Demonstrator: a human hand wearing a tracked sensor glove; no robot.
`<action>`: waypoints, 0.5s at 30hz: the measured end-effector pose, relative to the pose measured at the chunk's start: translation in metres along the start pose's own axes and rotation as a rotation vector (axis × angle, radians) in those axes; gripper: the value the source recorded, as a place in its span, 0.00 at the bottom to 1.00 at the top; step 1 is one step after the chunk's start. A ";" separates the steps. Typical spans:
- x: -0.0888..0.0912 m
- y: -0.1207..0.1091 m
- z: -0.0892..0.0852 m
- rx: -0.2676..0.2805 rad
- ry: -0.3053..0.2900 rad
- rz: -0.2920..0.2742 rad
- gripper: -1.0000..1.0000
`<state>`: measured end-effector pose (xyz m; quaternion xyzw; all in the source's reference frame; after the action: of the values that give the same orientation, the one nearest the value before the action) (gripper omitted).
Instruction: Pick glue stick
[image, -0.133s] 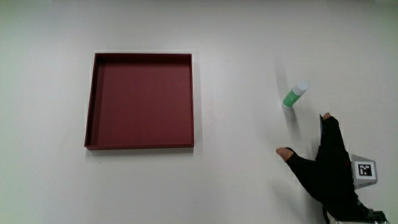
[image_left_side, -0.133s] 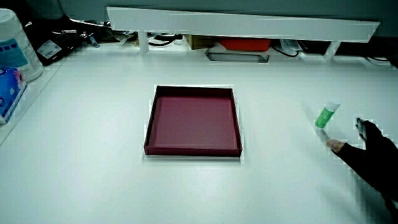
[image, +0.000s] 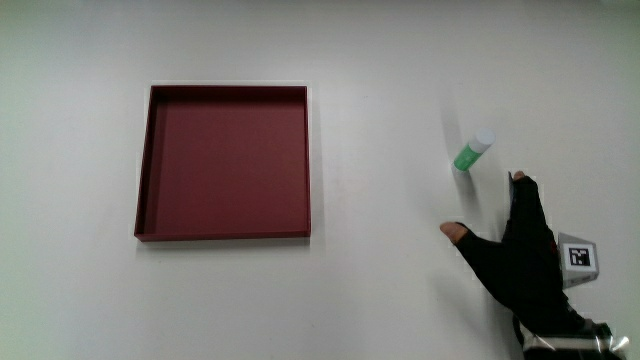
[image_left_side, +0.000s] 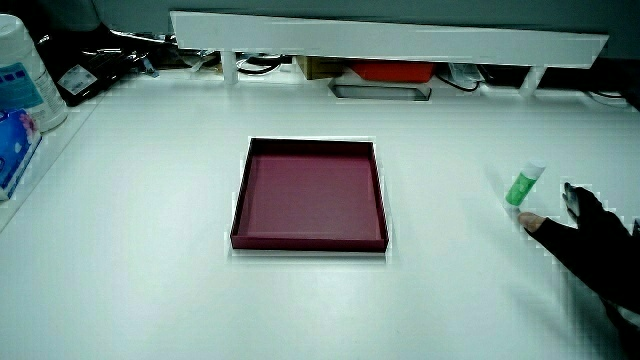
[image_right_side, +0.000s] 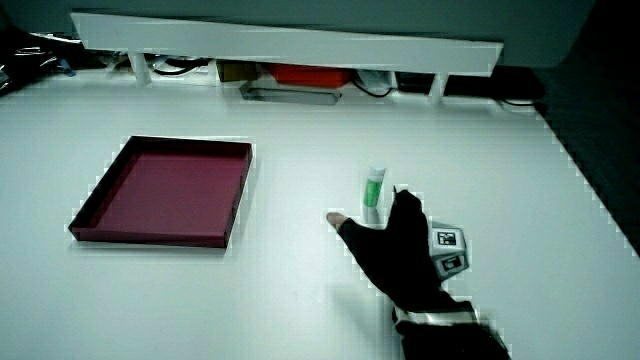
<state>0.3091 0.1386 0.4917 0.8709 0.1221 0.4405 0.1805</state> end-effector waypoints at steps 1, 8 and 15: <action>-0.003 0.004 0.000 -0.002 0.023 -0.017 0.50; -0.003 0.034 -0.001 -0.003 0.118 -0.017 0.50; 0.002 0.067 -0.010 -0.010 0.206 -0.050 0.50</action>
<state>0.3055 0.0805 0.5267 0.8168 0.1592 0.5236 0.1823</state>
